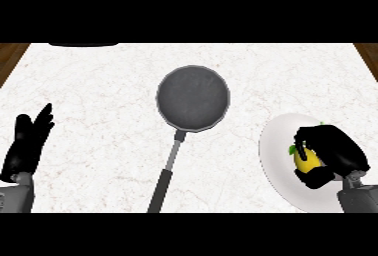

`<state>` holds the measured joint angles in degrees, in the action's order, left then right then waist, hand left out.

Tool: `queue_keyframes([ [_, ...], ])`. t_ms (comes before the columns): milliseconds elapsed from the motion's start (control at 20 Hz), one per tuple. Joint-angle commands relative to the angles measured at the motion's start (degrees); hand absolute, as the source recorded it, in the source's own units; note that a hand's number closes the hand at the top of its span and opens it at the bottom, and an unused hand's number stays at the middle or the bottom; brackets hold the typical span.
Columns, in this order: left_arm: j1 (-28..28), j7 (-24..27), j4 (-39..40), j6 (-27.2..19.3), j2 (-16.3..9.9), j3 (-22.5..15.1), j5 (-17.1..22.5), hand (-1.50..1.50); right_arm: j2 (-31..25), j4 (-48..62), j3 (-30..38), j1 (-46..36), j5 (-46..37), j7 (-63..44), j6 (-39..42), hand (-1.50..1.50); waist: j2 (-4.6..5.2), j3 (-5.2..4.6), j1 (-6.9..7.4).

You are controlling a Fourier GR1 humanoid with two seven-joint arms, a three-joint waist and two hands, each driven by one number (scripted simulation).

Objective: Pick the lemon from the plate and place it in the pan

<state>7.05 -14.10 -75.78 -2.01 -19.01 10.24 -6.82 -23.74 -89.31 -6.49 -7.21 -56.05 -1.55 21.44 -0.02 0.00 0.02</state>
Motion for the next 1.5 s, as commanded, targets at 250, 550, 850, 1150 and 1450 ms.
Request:
queue_keyframes([
  [250, 0.4, 1.9, 2.4, -0.8, 0.5, 1.0, -1.0, 0.0, -3.0, 1.1, 9.7, -4.4, 4.0, 9.5, -7.1, 1.5, 0.14, 0.02, -0.25],
  [550, -1.5, 2.6, 1.2, -0.2, 1.0, 0.2, -1.4, 0.0, -0.3, -8.4, 13.7, -7.5, 11.9, 11.5, -7.1, 1.5, -0.07, -0.02, -0.2],
  [850, -0.6, 0.5, -0.8, 0.9, 1.0, 0.8, -0.7, 0.0, 5.0, -7.9, 10.4, -15.8, 11.9, 3.8, -4.1, 1.5, 0.02, -0.02, 0.36],
  [1150, -1.8, 0.6, -2.5, -0.3, 2.7, -0.6, -2.6, 0.0, 12.3, -0.2, 8.3, -24.5, 10.7, -3.3, -6.2, 1.5, 0.05, -0.01, 0.54],
  [1450, 2.9, -0.1, 1.7, 0.4, 1.8, 0.1, -2.4, 0.0, 20.3, 17.0, 8.4, -35.2, 10.4, -4.7, -12.3, 1.5, 0.35, -0.01, 0.83],
])
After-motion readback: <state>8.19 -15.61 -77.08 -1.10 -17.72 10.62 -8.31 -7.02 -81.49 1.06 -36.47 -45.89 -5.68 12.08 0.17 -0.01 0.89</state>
